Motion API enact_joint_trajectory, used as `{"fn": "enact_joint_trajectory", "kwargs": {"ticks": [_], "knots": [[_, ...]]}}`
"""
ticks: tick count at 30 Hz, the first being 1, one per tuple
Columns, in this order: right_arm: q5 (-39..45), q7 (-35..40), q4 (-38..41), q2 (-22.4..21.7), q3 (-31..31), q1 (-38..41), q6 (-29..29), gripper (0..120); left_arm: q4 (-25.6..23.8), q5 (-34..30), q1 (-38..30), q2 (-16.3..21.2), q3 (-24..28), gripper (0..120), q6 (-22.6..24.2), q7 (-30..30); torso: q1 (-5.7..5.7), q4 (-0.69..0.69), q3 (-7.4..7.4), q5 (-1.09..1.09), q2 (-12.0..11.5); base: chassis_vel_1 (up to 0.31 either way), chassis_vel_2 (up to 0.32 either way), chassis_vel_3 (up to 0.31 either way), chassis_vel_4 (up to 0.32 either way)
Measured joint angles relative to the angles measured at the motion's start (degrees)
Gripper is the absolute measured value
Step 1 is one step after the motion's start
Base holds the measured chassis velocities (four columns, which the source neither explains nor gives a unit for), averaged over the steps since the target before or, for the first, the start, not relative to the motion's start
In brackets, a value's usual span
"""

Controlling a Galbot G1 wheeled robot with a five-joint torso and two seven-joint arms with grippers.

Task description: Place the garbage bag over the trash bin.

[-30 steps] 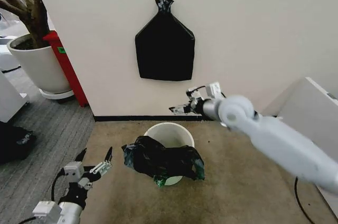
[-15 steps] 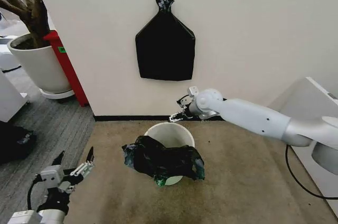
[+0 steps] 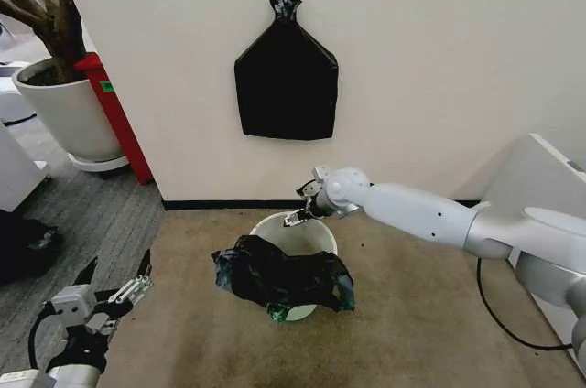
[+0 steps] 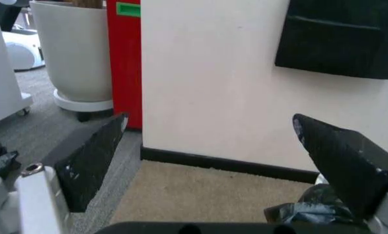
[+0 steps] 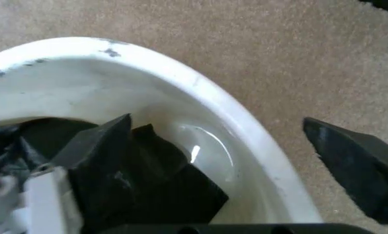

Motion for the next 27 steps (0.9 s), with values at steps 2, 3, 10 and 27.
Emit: {"fn": "enact_joint_trajectory", "kwargs": {"ticks": [2,3,10,27], "knots": [[-0.22,0.24,-0.02,-0.20,0.00,-0.06,0.01,82,-0.15,0.03,0.09,0.16,0.00,100,-0.01,0.00,0.00,-0.01,0.00,0.00,0.00,0.000,0.000,0.000,0.000],[-0.55,0.36,-0.01,-0.34,0.04,-0.21,0.01,77,-0.27,0.04,0.12,0.27,0.01,100,-0.01,-0.01,0.00,0.00,0.00,0.00,0.00,0.000,0.000,0.000,0.000],[-2.08,0.96,1.43,-1.29,1.23,-1.33,0.05,53,-0.73,0.26,0.70,0.33,0.41,100,-0.05,-0.01,0.00,-0.01,0.00,0.01,0.00,0.000,0.000,0.000,0.000],[-2.45,4.09,5.60,-3.92,5.27,-3.65,0.13,0,-0.79,0.67,0.42,0.42,0.84,100,-0.68,-0.11,0.00,0.00,0.00,0.01,0.00,0.000,0.000,0.000,0.000]]}}
